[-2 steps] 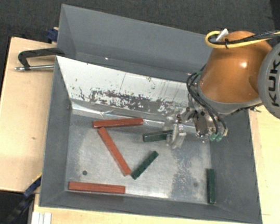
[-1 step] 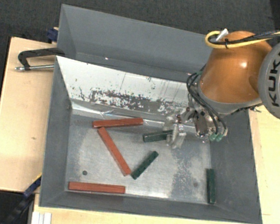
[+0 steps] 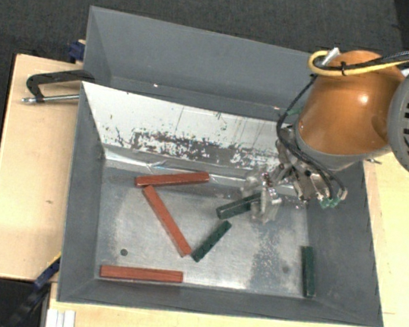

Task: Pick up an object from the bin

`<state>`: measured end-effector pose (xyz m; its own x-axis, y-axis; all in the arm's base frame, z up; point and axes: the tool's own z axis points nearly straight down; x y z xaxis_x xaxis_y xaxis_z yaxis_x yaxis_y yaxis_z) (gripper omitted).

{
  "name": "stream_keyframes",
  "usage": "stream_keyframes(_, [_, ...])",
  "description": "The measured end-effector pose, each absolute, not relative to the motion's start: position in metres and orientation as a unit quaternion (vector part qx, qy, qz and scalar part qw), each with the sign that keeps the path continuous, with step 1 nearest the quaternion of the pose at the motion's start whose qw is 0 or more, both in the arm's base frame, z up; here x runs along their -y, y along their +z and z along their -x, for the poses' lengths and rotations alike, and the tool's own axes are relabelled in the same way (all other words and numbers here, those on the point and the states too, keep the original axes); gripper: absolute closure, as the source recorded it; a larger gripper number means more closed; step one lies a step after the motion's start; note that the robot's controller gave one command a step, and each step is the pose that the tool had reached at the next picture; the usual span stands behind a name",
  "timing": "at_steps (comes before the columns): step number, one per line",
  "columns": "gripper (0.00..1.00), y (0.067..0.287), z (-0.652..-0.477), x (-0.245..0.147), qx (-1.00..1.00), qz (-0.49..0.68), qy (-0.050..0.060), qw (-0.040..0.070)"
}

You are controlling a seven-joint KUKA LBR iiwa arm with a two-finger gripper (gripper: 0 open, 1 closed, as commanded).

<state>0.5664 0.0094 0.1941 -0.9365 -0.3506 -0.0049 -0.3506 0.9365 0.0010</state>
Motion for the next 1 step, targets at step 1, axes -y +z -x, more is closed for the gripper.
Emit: stream_keyframes(1, [1.0,0.2244,-0.5649,-0.0047,-0.963,0.27,0.0,0.003])
